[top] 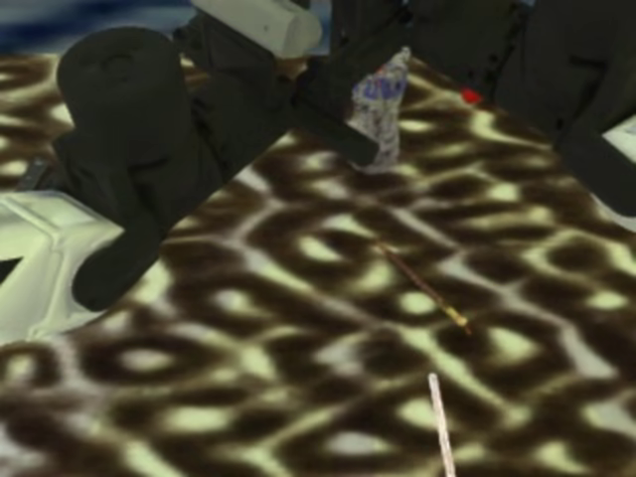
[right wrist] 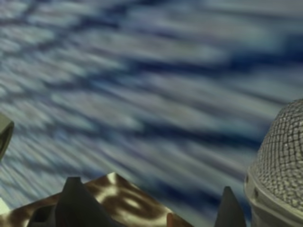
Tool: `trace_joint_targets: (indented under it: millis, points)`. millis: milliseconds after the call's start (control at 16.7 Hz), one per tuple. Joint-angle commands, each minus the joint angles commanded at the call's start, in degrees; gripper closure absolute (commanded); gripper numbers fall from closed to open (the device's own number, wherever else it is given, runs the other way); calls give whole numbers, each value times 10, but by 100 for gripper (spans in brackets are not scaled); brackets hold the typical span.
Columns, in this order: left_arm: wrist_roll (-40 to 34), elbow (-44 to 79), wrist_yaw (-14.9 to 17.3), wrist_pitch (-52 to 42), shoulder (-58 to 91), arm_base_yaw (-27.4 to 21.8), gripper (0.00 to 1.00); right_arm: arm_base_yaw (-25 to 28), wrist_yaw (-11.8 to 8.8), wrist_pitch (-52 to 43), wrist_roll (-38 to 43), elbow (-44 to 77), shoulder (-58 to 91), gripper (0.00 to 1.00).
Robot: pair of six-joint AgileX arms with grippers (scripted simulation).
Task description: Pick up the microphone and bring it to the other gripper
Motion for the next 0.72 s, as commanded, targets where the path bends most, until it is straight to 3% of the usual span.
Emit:
trace_joint_targets:
  millis: [60, 180, 600, 720]
  points:
    - [9, -9, -12, 0, 7, 8, 0, -5, 9, 0, -5, 8, -7, 100]
    - [9, -17, -12, -3, -3, 11, 0, -9, 4, 0, -3, 4, -10, 100]
    - [8, -126, 4, -35, -147, 39, 0, -66, -57, 1, 0, -42, -59, 100]
    - [8, -140, 7, -38, -163, 42, 0, -73, -65, 1, -1, -48, -65, 100]
